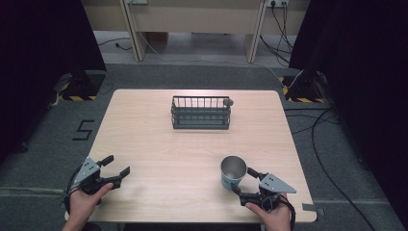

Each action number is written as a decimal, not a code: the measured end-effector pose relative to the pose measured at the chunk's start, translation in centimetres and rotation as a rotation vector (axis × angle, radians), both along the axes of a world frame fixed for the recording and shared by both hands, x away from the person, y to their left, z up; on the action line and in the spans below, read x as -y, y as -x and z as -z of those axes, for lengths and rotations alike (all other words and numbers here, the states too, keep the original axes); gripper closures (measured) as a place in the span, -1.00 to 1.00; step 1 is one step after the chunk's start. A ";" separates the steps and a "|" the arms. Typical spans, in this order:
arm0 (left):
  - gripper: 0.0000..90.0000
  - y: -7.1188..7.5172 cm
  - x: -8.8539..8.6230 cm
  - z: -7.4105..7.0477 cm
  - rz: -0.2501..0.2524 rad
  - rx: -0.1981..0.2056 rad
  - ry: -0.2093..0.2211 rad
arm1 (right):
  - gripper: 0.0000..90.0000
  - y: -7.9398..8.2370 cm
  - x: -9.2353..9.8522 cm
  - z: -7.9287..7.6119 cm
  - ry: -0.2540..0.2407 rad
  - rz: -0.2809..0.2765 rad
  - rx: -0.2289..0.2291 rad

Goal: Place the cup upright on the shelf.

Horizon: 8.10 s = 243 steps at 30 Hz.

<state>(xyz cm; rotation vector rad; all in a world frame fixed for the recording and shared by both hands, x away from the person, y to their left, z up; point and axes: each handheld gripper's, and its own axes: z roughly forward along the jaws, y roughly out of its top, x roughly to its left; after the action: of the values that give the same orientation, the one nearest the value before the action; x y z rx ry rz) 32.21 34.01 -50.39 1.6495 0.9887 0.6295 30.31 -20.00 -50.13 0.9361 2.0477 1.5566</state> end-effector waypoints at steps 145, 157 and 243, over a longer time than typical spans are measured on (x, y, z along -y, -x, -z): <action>-0.67 -0.1 0.4 0.0 0.024 -0.001 -0.006 | -0.63 -8.6 -5.0 -6.5 -0.032 0.047 0.128; -0.67 -0.2 0.5 0.0 0.027 0.000 -0.006 | -0.63 -9.5 -5.8 -7.7 -0.034 0.046 0.148; -0.67 -0.2 0.6 -0.1 0.037 0.005 0.006 | -0.63 -18.4 -9.4 -10.8 -0.091 0.132 0.138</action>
<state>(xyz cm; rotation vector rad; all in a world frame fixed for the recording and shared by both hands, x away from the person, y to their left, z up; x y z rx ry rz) 32.38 33.45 -50.32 1.6562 0.9541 0.6051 48.68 -10.64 -39.32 0.9478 1.7979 1.6080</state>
